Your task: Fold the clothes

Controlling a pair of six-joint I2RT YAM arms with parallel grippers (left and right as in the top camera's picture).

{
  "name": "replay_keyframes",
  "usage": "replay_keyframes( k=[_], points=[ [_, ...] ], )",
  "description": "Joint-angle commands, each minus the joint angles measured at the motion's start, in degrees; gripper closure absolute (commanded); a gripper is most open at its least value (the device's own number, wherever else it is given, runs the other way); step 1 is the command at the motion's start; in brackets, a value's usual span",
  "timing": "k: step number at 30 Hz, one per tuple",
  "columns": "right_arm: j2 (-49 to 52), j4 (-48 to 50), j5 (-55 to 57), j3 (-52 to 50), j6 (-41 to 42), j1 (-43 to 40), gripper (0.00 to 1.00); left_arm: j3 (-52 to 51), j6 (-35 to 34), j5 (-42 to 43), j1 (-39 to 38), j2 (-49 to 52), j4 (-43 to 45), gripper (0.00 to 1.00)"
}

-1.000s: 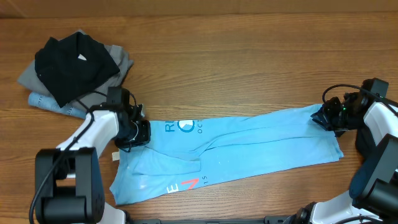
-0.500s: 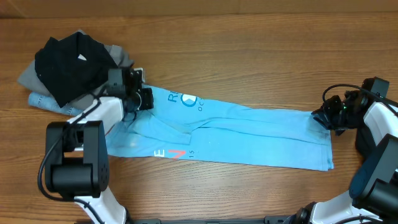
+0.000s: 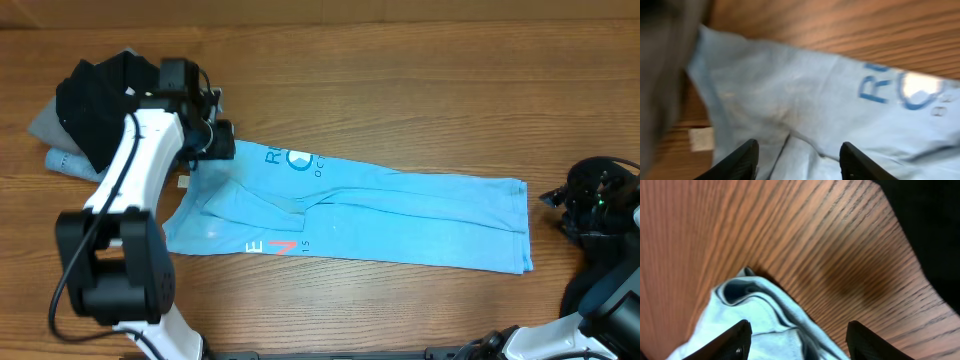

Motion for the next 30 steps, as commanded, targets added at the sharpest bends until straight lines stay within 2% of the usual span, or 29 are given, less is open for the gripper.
replay_keyframes(
  k=[1, 4, 8, 14, 17, 21, 23, 24, 26, 27, 28, 30],
  points=[
    [3.30, -0.44, 1.11, 1.09, -6.60, 0.07, 0.36, 6.16, 0.98, -0.63, 0.33, -7.23, -3.32, 0.39],
    [6.05, -1.38, 1.18, 1.07, -9.92, 1.57, 0.37, 6.80, 1.01, -0.81, 0.33, -9.68, -4.04, 0.32],
    [11.67, -5.18, 2.29, 1.07, -13.62, 4.31, 0.35, 6.78, 1.16, -0.81, 0.33, -10.21, -4.94, 0.31],
    [18.47, -7.48, 0.39, 1.07, -13.68, 4.85, 0.48, 6.78, 1.88, -3.61, 0.33, -10.19, -5.62, 0.32],
    [18.45, -8.04, -4.94, 1.07, -17.35, 4.92, 0.49, 6.78, 1.90, -4.46, 0.33, -10.19, -5.66, 0.32],
    [18.45, -8.33, -5.73, 1.07, -17.97, 5.86, 0.53, 6.78, 1.90, -4.46, 0.33, -10.19, -5.40, 0.32],
    [18.45, -8.35, -5.90, 1.07, -18.14, 6.99, 0.57, 6.78, 1.90, -4.46, 0.33, -10.19, -5.57, 0.32],
    [18.45, -8.33, -5.31, 1.07, -18.10, 7.76, 0.65, 6.78, 1.90, -4.44, 0.33, -10.19, -5.62, 0.32],
    [18.45, -8.31, -3.65, 1.07, -17.88, 8.39, 0.73, 6.78, 1.88, -4.44, 0.33, -10.19, -5.62, 0.32],
    [18.45, -8.31, -3.06, 1.14, -17.62, 8.48, 0.80, 6.78, 1.90, -4.46, 0.33, -10.19, -5.62, 0.32],
    [18.45, -8.33, -3.06, 1.20, -17.11, 8.48, 0.92, 6.78, 1.90, -4.44, 0.33, -10.19, -5.64, 0.32],
    [18.43, -8.48, -2.23, 1.95, -15.13, 8.15, 0.96, 6.78, 2.12, -4.46, 0.33, -10.19, -5.79, 0.32]
  ],
)
